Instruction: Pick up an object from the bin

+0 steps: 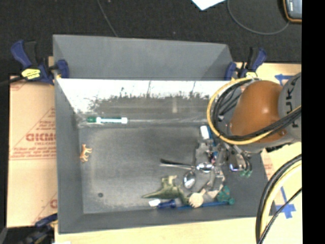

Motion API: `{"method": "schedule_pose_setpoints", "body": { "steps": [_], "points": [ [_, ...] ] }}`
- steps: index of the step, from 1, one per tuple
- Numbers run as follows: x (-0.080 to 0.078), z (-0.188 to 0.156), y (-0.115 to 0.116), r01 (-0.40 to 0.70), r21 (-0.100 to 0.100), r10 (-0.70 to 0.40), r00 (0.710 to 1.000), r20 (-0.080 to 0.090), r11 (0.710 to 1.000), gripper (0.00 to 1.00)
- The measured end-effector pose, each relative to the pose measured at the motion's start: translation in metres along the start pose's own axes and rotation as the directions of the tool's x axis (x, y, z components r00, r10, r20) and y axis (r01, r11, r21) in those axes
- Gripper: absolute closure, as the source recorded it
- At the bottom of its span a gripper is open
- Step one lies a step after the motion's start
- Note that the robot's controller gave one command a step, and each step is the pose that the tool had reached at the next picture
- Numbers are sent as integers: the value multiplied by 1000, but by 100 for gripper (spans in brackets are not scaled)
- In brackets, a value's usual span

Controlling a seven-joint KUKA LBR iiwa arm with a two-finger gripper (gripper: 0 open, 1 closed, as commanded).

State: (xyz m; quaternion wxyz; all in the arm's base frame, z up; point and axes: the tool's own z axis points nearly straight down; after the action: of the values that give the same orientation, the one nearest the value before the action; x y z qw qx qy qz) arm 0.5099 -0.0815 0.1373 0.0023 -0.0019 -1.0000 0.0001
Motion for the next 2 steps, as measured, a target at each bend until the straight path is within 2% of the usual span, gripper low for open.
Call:
{"method": "schedule_pose_setpoints", "body": {
  "steps": [1, 2],
  "points": [
    [-2, -4, 0, 5, 1, -5, 1000, 7, 1000, 0],
    [-53, 66, 26, -194, -2, 194, 981, 10, 981, 0]
  ]
}}
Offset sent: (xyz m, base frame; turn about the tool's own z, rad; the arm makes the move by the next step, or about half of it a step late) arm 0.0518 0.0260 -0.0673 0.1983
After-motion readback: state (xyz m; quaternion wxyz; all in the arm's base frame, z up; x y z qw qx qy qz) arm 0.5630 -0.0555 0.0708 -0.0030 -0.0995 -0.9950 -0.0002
